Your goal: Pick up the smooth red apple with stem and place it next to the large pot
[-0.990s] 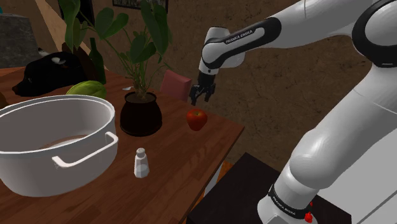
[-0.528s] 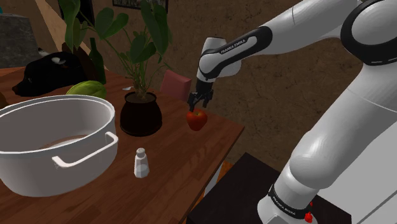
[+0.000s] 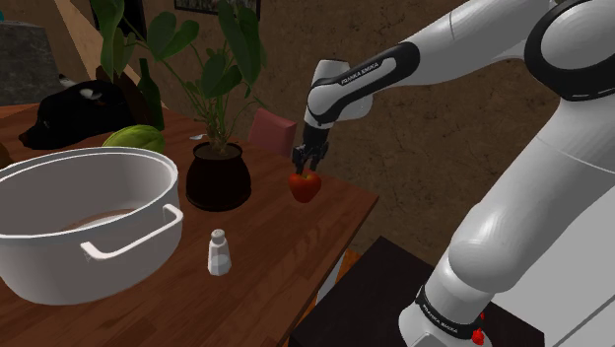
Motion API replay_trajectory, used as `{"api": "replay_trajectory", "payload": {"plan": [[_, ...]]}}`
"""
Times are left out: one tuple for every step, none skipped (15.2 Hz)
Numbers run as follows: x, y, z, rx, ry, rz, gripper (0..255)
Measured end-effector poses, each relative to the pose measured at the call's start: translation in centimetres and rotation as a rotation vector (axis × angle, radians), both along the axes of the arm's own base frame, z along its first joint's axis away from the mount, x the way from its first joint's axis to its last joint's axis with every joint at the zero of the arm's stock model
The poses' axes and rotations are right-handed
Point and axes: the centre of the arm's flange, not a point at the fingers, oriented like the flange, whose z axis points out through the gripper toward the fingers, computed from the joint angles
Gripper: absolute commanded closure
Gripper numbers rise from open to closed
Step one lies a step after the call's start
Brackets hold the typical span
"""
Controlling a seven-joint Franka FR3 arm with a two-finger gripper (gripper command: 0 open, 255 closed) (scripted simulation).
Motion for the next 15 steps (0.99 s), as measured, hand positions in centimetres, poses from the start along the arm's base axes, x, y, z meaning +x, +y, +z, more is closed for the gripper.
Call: {"api": "replay_trajectory", "payload": {"plan": [[0.0,0.0,0.0,0.0,0.0,0.0,255],[0.0,0.0,0.0,0.0,0.0,0.0,255],[0.0,0.0,0.0,0.0,0.0,0.0,255],[0.0,0.0,0.0,0.0,0.0,0.0,255],[0.0,0.0,0.0,0.0,0.0,0.0,255],[0.0,0.0,0.0,0.0,0.0,0.0,255],[0.0,0.0,0.0,0.0,0.0,0.0,255],[0.0,0.0,0.0,0.0,0.0,0.0,255],[0.0,0.0,0.0,0.0,0.0,0.0,255],[0.0,0.0,0.3,0.0,0.0,0.0,255],[0.0,0.0,0.6,0.0,0.0,0.0,255],[0.1,0.0,1.0,0.0,0.0,0.0,255],[0.0,0.1,1.6,0.0,0.0,0.0,255],[0.0,0.0,2.0,0.0,0.0,0.0,255],[0.0,0.1,2.6,0.0,0.0,0.0,255]]}}
